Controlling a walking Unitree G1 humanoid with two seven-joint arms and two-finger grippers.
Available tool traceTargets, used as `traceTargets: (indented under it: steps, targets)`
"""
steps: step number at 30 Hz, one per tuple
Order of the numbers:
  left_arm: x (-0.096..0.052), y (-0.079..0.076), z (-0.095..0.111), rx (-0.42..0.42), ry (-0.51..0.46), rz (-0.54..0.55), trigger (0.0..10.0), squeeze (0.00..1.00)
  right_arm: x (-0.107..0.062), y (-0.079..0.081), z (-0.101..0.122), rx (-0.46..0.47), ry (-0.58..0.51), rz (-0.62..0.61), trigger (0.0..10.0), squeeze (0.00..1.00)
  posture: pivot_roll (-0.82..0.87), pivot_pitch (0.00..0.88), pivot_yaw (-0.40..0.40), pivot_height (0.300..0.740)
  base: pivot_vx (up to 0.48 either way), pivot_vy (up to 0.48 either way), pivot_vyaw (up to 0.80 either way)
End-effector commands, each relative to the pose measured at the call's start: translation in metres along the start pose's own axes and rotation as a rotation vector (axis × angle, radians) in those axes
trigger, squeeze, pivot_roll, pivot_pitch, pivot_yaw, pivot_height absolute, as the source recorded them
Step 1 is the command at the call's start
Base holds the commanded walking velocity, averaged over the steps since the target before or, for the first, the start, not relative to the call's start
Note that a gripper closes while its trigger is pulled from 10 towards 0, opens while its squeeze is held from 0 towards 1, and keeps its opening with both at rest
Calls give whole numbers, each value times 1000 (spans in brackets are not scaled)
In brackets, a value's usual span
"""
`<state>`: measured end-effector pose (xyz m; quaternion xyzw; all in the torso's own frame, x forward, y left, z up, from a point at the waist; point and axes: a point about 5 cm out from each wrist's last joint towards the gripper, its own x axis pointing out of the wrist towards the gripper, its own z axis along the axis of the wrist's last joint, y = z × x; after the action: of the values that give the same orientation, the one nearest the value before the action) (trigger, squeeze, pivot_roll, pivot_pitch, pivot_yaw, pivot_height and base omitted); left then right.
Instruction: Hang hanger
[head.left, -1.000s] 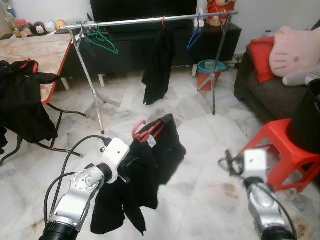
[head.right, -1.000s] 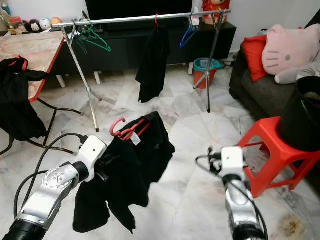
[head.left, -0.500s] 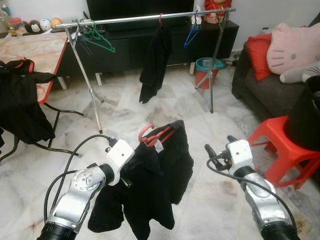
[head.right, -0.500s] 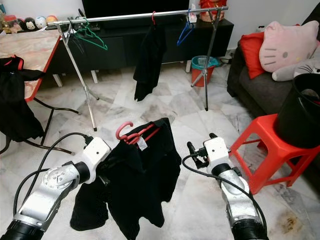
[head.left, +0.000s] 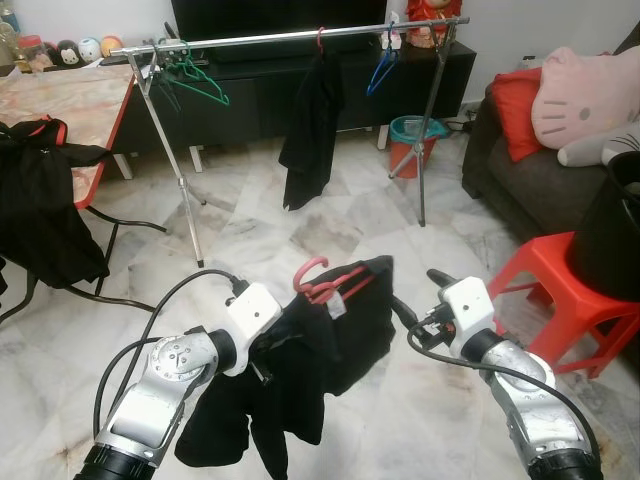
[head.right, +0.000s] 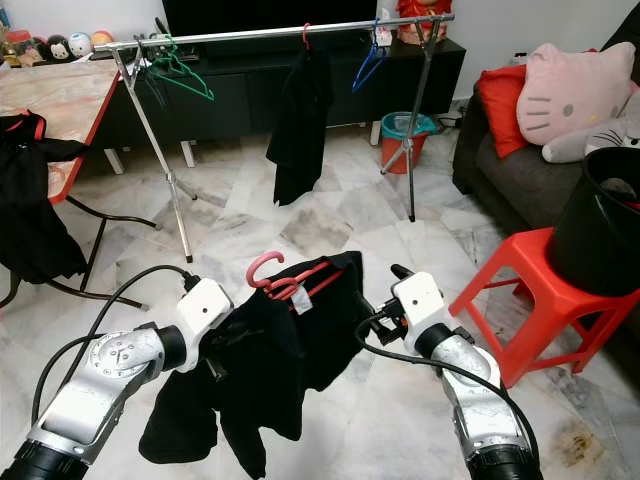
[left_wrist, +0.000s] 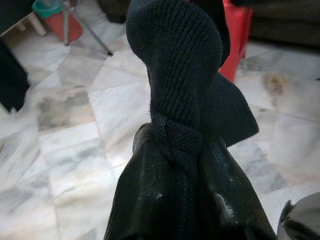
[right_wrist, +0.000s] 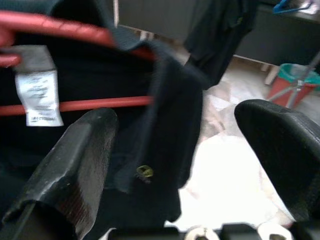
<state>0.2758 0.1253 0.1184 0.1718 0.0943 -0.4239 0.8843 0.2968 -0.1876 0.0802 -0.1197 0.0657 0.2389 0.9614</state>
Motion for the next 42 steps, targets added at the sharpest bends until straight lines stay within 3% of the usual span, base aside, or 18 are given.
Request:
traceTargets:
  steps: [1,3,4,5,19,20,42]
  targets:
    - [1,-1,17,34,-53,-34,10000,0,0,4,3,-24,4,47,10000,1000,-111,0,-19,732,0,0,0]
    - [1,-1,17,36,-53,-37,10000,0,0,5,3,-29,7,51,10000,1000,-111,0,-19,732,0,0,0]
    - [1,-2,20,40,-55,-48,10000,0,0,3,2,-43,26,41,10000,337,-111,0,-17,732,0,0,0]
    - [1,-3,21,41,-58,-56,10000,0,0,3,1,-49,37,39,10000,0,-111,0,-17,732,0,0,0]
    - [0,-9,29,46,-59,-108,10000,0,4,-6,-3,-70,88,-68,10000,0,-102,0,-21,732,0,0,0]
    - [-1,-9,30,46,-58,-109,10000,0,4,-7,-3,-62,84,-76,0,0,-102,0,-21,732,0,0,0]
    - [-2,-8,27,47,-41,-93,10000,0,6,-10,0,-69,77,-111,0,0,-100,0,-22,732,0,0,0]
